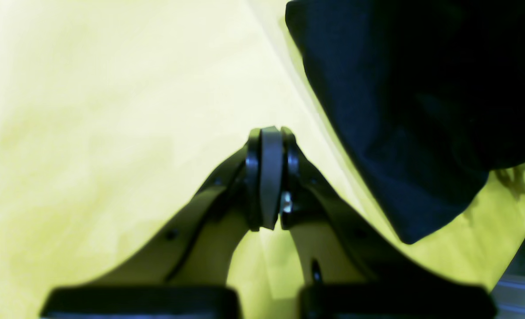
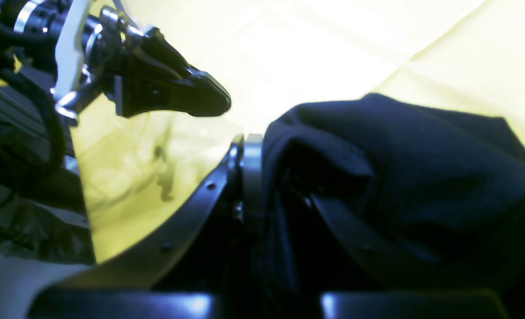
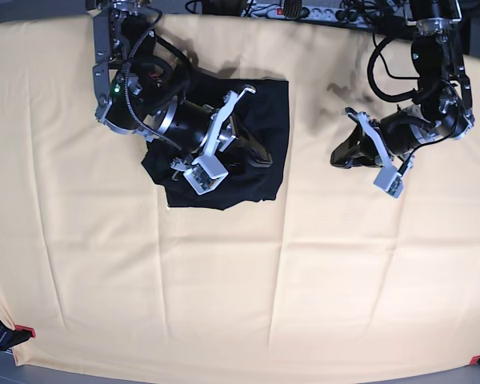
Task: Fold the T-shirt properly
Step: 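Lift the bundle end with the right gripper and fold it over the bundle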
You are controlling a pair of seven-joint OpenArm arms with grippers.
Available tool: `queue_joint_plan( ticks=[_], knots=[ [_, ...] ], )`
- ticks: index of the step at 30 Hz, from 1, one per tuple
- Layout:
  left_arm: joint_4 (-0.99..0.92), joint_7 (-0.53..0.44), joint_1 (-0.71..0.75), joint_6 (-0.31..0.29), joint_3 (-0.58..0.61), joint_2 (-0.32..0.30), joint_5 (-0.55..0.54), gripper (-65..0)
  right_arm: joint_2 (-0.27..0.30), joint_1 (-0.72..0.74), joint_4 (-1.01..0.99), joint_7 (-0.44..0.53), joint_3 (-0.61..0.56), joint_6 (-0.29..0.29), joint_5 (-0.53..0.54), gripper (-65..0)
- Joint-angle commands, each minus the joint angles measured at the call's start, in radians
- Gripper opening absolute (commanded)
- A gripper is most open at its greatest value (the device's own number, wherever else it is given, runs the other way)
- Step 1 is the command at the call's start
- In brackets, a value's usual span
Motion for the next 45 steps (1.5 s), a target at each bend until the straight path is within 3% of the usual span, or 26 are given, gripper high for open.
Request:
queue_joint_plan(
  ticks=[1,9,10,13,14,15,20,25,29,39,45],
  knots=[
    [0.014,-0.019,-0.009,-0.003,-0.006,-0.011,-0.020,-65.0,-0.019,0.016,0.013,0.034,-0.014,0.015,0.029,-65.0],
    [0.014,-0.018,-0.009,-0.003,-0.006,-0.011,-0.020,-65.0,-0.060,0.098,-0.072,0.063,-0.176,-0.014,-0.104,-65.0],
    [0.014,-0.019,-0.010,-0.003,-0.006,-0.011,-0.019,-65.0,-0.060,0.116,-0.093,0.073,-0.201,-0.014,-0.109,-60.9],
    [0.014,-0.019,-0.010,-0.003,-0.006,-0.012,-0.019,-65.0,-0.060,0.171,-0.121,0.071,-0.254,-0.013,-0.109,-30.8],
    [0.014,-0.018,-0.010,-0.003,-0.006,-0.014,-0.019,-65.0,-0.060,0.187,-0.118,0.065,-0.263,-0.014,-0.103,-23.6],
    [0.014,-0.019,-0.010,-0.004,-0.007,-0.016,-0.019,-65.0,-0.060,0.204,-0.112,0.059,-0.266,-0.013,-0.095,-20.9],
    [0.014,-0.019,-0.010,-0.009,-0.007,-0.056,-0.011,-65.0,-0.059,0.285,-0.049,0.043,-0.262,0.045,-0.076,-20.9],
    [0.014,-0.019,-0.010,-0.018,-0.006,-0.102,-0.019,-65.0,-0.035,0.328,0.002,-0.039,-0.262,0.020,-0.141,-20.9],
    [0.014,-0.019,-0.010,-0.076,-0.006,-0.133,-0.059,-65.0,0.029,0.328,0.002,-0.055,-0.252,-0.008,-0.151,-20.9],
    [0.014,-0.011,-0.009,-0.076,-0.006,-0.136,-0.068,-65.0,0.215,0.230,0.150,-0.101,-0.141,-0.014,-0.150,-21.6],
    [0.014,-0.012,-0.009,-0.076,-0.006,-0.136,-0.070,-65.0,0.262,0.110,0.176,-0.100,-0.108,-0.020,-0.151,-21.8]
  ],
)
